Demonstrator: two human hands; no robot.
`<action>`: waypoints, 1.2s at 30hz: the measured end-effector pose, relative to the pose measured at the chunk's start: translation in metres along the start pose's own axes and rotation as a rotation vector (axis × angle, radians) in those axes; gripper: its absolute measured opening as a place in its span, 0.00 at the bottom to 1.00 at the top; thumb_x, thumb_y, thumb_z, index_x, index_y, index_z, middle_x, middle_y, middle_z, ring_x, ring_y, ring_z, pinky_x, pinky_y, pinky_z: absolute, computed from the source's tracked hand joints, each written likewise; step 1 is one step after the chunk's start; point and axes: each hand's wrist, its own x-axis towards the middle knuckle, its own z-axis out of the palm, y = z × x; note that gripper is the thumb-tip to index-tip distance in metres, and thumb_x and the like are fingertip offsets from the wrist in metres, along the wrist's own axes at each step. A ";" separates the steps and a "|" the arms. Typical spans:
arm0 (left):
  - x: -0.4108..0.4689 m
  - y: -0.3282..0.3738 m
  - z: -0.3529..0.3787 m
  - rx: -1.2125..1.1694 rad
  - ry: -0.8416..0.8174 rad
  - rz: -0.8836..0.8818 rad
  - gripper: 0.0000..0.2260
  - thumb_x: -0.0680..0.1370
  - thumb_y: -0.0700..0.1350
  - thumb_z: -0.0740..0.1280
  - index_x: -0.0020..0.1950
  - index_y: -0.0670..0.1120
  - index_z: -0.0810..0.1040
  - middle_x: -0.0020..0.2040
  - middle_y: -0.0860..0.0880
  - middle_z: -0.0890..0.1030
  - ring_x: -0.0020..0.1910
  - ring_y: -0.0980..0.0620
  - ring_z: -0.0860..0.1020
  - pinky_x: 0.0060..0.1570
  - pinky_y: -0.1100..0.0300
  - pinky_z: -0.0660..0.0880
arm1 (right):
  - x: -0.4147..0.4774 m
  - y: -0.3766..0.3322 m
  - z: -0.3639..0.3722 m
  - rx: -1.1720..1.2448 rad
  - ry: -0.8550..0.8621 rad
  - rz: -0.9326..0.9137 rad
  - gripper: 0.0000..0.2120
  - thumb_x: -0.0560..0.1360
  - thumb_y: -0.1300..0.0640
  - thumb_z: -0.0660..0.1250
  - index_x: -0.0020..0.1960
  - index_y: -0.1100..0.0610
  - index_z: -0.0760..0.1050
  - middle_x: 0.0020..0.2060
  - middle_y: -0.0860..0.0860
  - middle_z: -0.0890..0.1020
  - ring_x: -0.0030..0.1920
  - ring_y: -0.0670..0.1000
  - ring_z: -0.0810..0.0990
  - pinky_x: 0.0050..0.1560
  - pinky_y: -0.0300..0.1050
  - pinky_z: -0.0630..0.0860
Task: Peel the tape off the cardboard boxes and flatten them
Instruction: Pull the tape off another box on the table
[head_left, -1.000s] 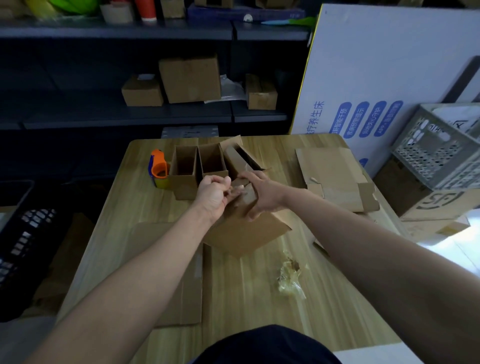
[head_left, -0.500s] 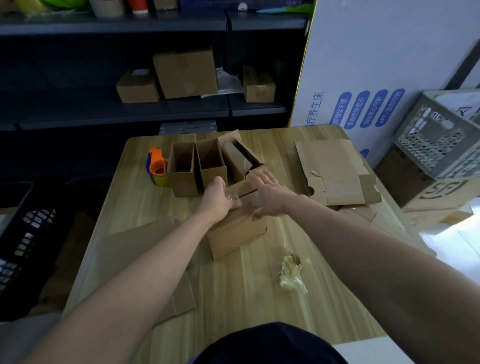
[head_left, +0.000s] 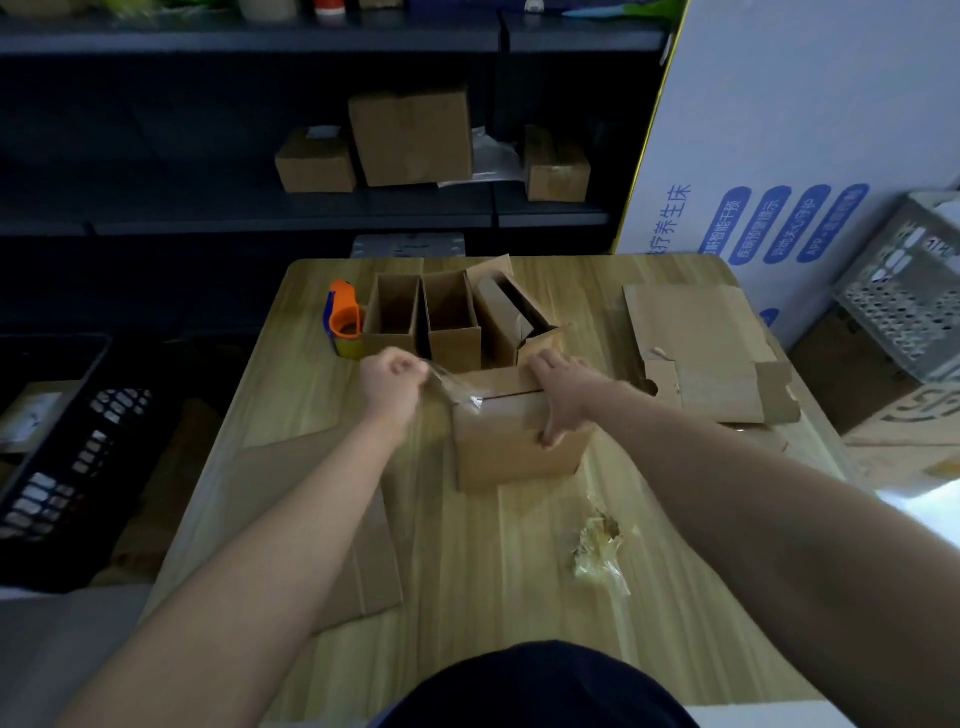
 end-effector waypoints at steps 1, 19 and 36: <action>0.004 -0.003 -0.009 -0.069 0.061 -0.061 0.08 0.75 0.36 0.68 0.39 0.47 0.74 0.45 0.49 0.77 0.46 0.51 0.75 0.48 0.59 0.74 | -0.003 0.010 -0.001 -0.009 0.000 0.038 0.58 0.58 0.42 0.79 0.76 0.54 0.47 0.73 0.54 0.58 0.73 0.58 0.57 0.74 0.56 0.51; -0.018 -0.017 0.039 0.282 -0.141 0.058 0.14 0.76 0.34 0.65 0.60 0.43 0.76 0.62 0.45 0.74 0.57 0.52 0.73 0.54 0.64 0.70 | 0.009 -0.012 0.009 0.059 0.022 0.045 0.59 0.60 0.40 0.77 0.77 0.52 0.43 0.75 0.52 0.53 0.75 0.56 0.47 0.72 0.64 0.42; -0.009 0.000 0.037 0.364 -0.057 0.177 0.23 0.70 0.42 0.75 0.63 0.49 0.73 0.58 0.49 0.64 0.56 0.52 0.68 0.57 0.63 0.68 | 0.008 -0.015 0.013 0.078 0.052 0.068 0.59 0.60 0.41 0.78 0.77 0.52 0.43 0.75 0.52 0.53 0.75 0.57 0.46 0.71 0.64 0.41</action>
